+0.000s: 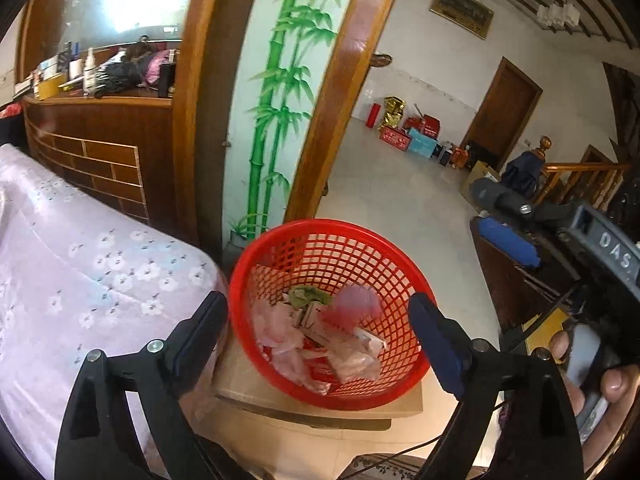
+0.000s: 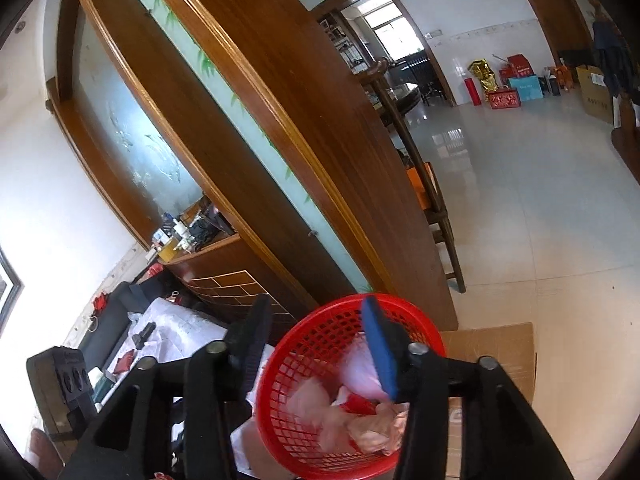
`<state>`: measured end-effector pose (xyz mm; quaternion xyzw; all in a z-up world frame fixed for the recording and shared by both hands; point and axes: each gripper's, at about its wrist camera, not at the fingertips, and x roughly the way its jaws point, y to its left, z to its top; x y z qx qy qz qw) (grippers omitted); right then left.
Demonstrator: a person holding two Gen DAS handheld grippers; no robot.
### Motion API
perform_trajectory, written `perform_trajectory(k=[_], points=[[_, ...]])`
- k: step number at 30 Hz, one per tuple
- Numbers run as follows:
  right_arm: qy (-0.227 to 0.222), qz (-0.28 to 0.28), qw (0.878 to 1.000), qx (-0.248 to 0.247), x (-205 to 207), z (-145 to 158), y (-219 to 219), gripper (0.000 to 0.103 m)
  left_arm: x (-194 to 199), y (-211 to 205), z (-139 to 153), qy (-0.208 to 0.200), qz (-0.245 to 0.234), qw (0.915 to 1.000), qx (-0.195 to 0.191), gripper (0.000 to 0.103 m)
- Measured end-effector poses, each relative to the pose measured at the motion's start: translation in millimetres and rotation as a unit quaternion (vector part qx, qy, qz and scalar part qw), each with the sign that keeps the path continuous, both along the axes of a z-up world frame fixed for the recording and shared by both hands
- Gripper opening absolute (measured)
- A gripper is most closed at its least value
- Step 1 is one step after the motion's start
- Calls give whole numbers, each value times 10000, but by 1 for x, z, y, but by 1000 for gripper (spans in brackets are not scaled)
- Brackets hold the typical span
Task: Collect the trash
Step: 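Return both tools to the table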
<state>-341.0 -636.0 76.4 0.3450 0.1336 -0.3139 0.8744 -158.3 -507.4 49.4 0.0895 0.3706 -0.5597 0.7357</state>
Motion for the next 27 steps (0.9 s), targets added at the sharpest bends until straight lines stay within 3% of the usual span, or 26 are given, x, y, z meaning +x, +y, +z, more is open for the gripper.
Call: perform_trajectory(k=[4,5,8,11,16,23,27], points=[[-91,102,9998,-150,1,15,11,59,8,43,22,122,345,9989,-302,90],[-142,162,9996,-197,2,19,17,64,9,56,28,100,434,9982,-400,90],[-403,426,9975,-406,6,34,41,81,10,109,52,-129,891,9940,-627,90],[-643,938,9915,-628,21,49,79,84,10,172,73,-400,1421,9858,-797,91],[-825,1861,9754,-850,57,60,145,86,16,263,94,-821,2353,9660,-694,91],[-943,3242,9390,-661,131,60,235,87,42,366,103,-1058,3348,9345,-586,91],[-900,3825,9177,-578,178,58,277,87,70,423,98,-943,4067,9072,-526,91]])
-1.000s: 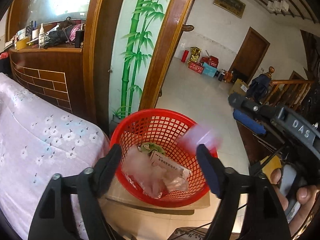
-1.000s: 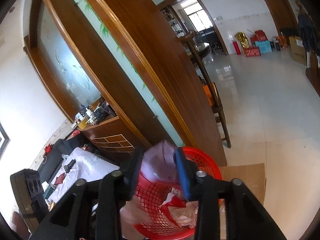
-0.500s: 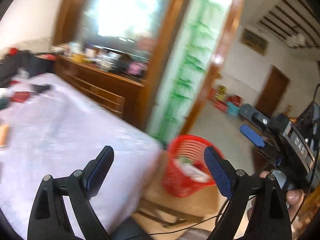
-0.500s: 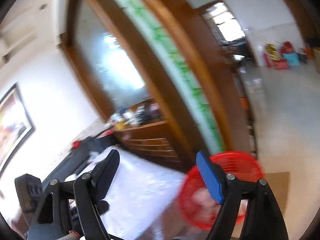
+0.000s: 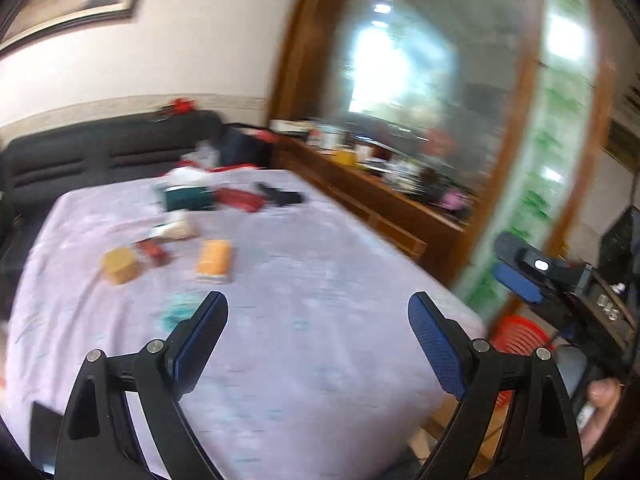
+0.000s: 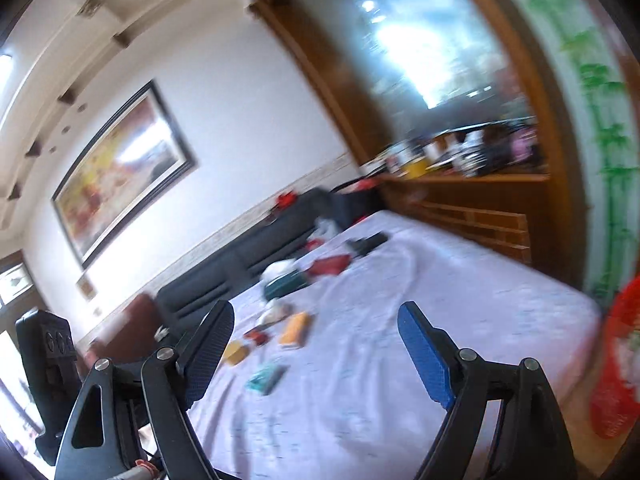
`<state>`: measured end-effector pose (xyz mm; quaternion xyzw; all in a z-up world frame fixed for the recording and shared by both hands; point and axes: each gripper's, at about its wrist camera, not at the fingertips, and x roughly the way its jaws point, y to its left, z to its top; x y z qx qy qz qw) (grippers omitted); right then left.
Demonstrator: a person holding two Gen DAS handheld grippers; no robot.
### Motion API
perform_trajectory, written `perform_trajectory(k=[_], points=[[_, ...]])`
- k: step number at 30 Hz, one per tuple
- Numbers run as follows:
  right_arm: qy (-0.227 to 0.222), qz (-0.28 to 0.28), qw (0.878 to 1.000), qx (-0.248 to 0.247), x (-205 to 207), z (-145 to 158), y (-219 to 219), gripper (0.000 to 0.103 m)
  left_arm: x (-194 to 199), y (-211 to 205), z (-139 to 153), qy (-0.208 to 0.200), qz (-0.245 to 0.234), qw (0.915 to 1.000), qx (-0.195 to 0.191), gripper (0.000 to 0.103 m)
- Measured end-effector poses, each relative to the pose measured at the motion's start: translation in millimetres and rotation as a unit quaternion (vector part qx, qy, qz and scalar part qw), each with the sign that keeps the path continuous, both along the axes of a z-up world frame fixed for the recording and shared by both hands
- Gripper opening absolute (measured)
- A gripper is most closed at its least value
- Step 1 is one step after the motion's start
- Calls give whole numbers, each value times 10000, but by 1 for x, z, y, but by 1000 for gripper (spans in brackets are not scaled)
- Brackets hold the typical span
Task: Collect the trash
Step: 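Return both tools to the table, then grasp the teal wet-wipes pack with the left tool while the right tool grasps the orange box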
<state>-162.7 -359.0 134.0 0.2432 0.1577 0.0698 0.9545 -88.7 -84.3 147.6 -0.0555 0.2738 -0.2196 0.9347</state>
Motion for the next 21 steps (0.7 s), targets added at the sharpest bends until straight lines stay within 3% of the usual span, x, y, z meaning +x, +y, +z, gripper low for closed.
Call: perform_trajectory(k=[3,7,15,21], points=[[187,321,9993,-87,35,-2,29,88,23,38,-12,193,510,9985,32,91],[368,700,9966,-234,76,-7,61,91,44,71,-27,369,741,9966,-5,91],[907,1393,9860,-131,157,-41,97,92,94,83,-61,661,423,9966,241,91],[1316,1591,9784,32,214,-66,108,92,137,76,-106,1261,353,9895,618,90]])
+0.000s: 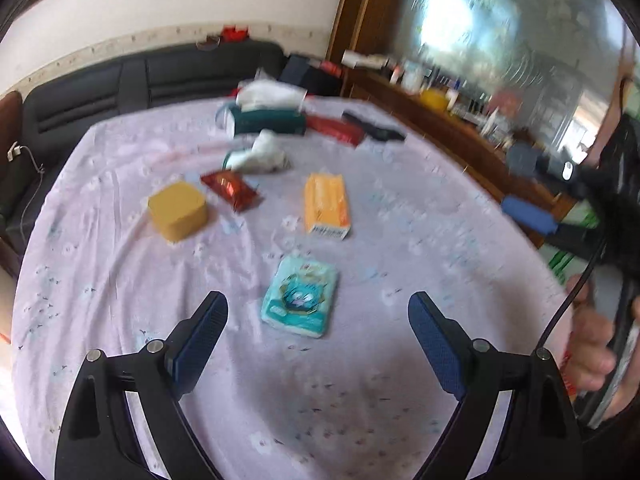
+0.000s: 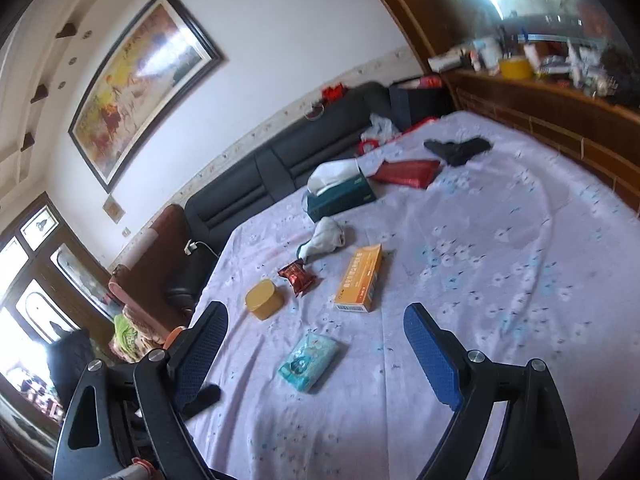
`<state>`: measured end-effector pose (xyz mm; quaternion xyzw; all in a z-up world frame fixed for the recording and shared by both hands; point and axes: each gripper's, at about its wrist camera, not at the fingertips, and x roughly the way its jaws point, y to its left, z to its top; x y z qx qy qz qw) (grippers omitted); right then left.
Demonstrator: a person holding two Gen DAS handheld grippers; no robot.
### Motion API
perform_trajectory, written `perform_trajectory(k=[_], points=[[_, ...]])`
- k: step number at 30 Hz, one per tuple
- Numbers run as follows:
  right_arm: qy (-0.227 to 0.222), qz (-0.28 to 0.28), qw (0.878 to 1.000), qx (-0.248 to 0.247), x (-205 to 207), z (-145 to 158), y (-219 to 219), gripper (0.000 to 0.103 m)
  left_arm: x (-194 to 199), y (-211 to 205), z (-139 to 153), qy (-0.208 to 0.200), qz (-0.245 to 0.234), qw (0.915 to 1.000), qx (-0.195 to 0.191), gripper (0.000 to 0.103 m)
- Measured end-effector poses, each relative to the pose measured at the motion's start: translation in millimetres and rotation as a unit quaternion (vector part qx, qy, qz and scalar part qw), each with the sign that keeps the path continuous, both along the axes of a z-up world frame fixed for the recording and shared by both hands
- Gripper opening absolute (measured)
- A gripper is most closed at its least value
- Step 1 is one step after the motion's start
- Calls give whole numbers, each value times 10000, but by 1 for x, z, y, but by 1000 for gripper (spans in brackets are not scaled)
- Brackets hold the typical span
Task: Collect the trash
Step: 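Grasp the teal wet-wipes pack with the left tool while the right tool grasps the orange box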
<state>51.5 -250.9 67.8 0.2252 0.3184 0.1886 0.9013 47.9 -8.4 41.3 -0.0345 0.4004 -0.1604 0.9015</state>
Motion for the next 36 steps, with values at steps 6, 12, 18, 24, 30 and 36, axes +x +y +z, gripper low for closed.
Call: perform_trajectory(k=[6,12,18,24,30,36], points=[[372,83,9992,92,48,-22,7,92,29,-17,-32,397,-72,9976,564,90],[827,233,9962,140,99,-52,17,92,55,-15,-63,757,75,9955,558,90],[1149,417,9925,-38,136,-77,35,93,67,-12,-83,1013,130,9937,463,89],[1479,513,9858,-614,173,-101,67,92,66,-9,-80,903,325,9937,585,62],[1636,430,9747,-1464,189,-119,95,80,70,16,-78,994,686,9924,236,52],[1551,426,9678,-1936,173,-123,94,57,69,24,-77,1034,829,9912,83,48]])
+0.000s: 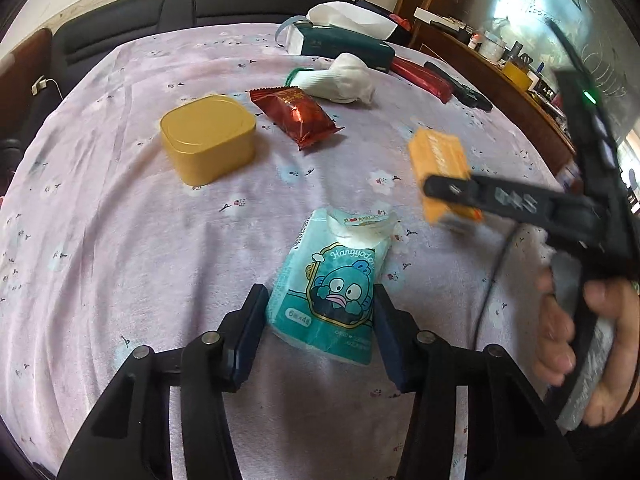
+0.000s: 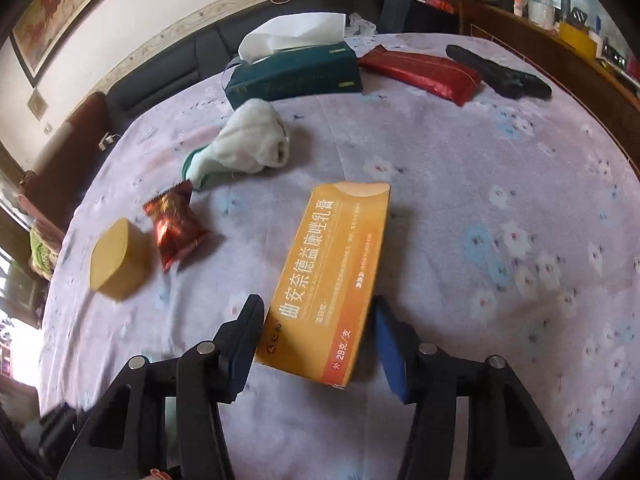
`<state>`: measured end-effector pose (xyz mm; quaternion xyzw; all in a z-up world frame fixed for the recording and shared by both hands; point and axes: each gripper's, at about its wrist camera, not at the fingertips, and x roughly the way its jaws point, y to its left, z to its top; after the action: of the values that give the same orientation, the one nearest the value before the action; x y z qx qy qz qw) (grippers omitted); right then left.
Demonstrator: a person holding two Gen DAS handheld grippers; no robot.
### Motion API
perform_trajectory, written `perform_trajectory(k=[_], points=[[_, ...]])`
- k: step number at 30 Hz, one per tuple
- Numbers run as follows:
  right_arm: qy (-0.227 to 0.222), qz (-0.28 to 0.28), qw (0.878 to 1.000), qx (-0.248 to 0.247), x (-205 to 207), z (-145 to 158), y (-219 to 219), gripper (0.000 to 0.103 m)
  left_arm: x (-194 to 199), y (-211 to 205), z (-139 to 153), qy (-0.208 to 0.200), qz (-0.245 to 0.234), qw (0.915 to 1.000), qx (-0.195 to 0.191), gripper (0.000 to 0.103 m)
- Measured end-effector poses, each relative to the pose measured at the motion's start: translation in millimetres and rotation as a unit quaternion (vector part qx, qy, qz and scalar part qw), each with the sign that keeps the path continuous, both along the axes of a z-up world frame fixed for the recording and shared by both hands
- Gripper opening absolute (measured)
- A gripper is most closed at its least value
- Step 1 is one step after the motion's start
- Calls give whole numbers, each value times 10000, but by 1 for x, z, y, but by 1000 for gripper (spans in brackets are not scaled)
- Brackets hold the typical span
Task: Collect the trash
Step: 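Grasp the teal wet-wipes pack with the left tool while the right tool grasps the orange box, then carry the wet-wipes pack and orange box toward the red wastebasket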
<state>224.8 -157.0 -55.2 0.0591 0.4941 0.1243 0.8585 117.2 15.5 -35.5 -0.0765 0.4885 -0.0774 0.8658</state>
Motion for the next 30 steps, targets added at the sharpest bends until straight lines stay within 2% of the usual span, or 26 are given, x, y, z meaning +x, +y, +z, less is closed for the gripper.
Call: perform_trajectory(k=[2,4,8,13,18,24,30], points=[[14,-33,10000,46,-10,0,-10,52,0,-2,0,-4,-23,10000,11,47],[-25,-11,9990,457,-26,4,-26,49,-1,-4,1,-5,-92,9999,-57,46],[-484,-151,9976,477,-69,30,-46,48,-8,-10,5,-93,-224,9997,-69,40],[-905,-294,9912,923,-135,57,-74,49,-25,-18,22,-369,-496,9971,-436,39],[-1295,-434,9826,1258,-199,82,-96,49,-59,-31,45,-398,-686,9932,-855,39],[-1768,-597,9719,1434,-263,109,-121,49,-117,-52,87,-870,-850,9870,-1048,40],[-2199,-800,9619,1415,-314,135,-149,49,-164,-77,129,-1343,-1122,9756,-1324,40]])
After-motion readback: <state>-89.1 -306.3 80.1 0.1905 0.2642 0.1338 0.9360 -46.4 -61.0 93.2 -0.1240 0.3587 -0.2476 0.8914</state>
